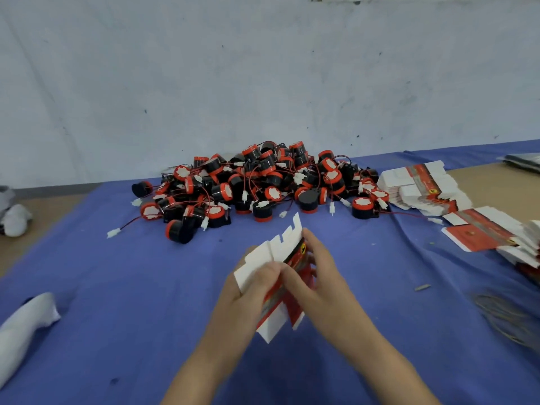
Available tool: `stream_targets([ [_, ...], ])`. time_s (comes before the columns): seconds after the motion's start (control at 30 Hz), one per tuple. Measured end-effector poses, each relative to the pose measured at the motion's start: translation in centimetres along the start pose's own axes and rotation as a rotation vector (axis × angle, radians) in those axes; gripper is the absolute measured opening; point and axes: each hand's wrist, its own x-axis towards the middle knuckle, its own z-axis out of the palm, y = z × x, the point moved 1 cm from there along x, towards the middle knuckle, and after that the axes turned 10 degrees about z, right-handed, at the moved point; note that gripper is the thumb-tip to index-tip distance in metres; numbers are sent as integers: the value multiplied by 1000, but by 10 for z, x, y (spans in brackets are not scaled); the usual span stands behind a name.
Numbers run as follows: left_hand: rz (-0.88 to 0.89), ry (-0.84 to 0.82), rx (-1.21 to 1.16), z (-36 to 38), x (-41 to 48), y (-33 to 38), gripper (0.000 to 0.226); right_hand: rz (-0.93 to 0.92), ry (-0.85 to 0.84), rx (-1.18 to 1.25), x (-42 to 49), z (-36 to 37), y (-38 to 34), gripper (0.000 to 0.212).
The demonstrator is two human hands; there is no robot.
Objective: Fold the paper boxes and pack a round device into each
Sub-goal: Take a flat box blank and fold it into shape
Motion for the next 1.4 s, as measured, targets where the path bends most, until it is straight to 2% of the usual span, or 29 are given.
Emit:
stream_targets([
  [0.07,41,-38,-2,7,-1,6,24,-51,35,20,0,2,-4,49],
  [0.23,91,-101,-3,15,-3,15,37,-107,116,77,3,-2,-5,58],
  [0.37,112,-98,2,18,-2,14,30,-124,136,9,1,-2,2,67],
  [0.43,121,-87,1,18,-1,16,31,-132,133,-8,0,-3,4,64],
  [0.57,101,45,-49,10,4,13,53,-207,114,-4,-7,2,0,52],
  [0.63,106,83,-34,7,7,10,56,-249,93,-27,-13,10,-2,51],
  [0.83,113,22,-66,11,4,11,56,-304,130,-46,-17,19,-5,44],
  [0.97,98,5,-67,12,1,8,75,-315,184,-61,-14,18,-5,39],
  [1.07,82,-8,-52,11,-1,6,79,-347,196,-78,-14,18,-8,34],
  [1.27,108,2,-72,6,5,11,59,-328,182,-39,-16,13,-10,39],
  [1.33,97,-24,-74,5,6,11,36,-291,141,-4,-17,12,-9,27],
  [1.4,104,-28,-58,5,6,12,20,-262,93,-24,-18,13,-6,35],
])
